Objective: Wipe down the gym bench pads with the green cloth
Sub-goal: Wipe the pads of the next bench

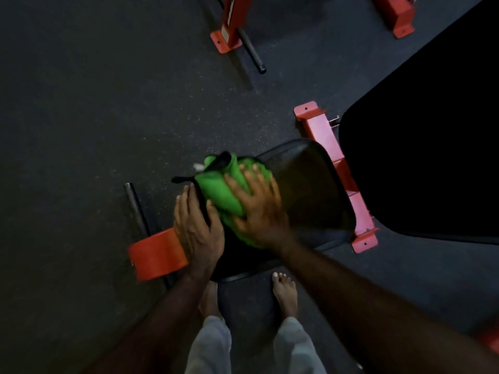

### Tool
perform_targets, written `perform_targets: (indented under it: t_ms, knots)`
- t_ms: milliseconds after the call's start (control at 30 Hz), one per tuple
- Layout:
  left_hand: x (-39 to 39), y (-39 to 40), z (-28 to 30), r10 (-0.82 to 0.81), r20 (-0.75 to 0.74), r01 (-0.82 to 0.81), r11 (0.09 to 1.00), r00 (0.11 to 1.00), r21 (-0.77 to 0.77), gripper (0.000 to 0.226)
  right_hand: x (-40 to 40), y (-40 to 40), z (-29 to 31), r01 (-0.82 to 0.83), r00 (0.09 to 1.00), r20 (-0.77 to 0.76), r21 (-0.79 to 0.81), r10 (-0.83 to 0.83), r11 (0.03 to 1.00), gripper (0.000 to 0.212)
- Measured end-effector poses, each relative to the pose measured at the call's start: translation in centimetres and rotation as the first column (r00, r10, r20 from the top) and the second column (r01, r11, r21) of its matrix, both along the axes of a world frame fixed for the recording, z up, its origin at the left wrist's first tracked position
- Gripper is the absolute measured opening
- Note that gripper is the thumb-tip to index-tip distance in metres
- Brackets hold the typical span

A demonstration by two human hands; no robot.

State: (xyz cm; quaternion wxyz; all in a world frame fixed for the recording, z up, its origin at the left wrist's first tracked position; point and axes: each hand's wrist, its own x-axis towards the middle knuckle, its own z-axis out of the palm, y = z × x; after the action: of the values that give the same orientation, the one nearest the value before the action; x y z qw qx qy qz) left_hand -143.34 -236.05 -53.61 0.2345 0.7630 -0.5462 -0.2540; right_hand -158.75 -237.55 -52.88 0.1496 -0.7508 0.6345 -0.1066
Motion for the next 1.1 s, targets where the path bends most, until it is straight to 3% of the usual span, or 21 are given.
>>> perform_targets:
  t_ms: [167,333,467,700,800,900,1100]
  knots:
    - [0.0,0.4,0.2,-0.069,0.086,0.064,0.996,0.994,0.065,0.061,-6.6,-2.2,-0.3,0.364,0.930,-0.033,-0.083,-0.367,0.928,0.072]
    - [-0.4,0.4,0.6,-0.051,0.107,0.044,0.997,0.993,0.070,0.060,-6.7,7.0,0.3,0.489,0.871,-0.019,-0.051,-0.491,0.871,0.075]
    - [-0.5,0.6,0.5,-0.032,0.136,0.024,0.998,0.990,0.056,0.061,-1.1,9.6,1.0,0.396,0.918,-0.040,0.063,-0.394,0.916,0.083]
    - [-0.6,0.6,0.5,-0.035,0.166,0.026,0.998,0.985,0.053,0.063,-4.3,-1.7,0.0,0.072,0.995,-0.064,-0.023,-0.073,0.997,0.078]
    - [-0.5,0.6,0.7,-0.040,0.157,0.031,0.998,0.987,0.062,0.063,-7.7,-4.2,-0.3,0.257,0.962,-0.079,-0.076,-0.263,0.963,0.074]
    - [-0.6,0.5,0.8,-0.038,0.136,0.028,0.997,0.990,0.076,0.064,-10.2,-3.8,-0.2,0.517,0.854,-0.050,-0.035,-0.518,0.855,0.069]
    - [-0.7,0.5,0.8,-0.038,0.107,0.029,0.996,0.993,0.087,0.060,-9.0,5.1,0.4,0.684,0.725,-0.101,-0.002,-0.681,0.729,0.071]
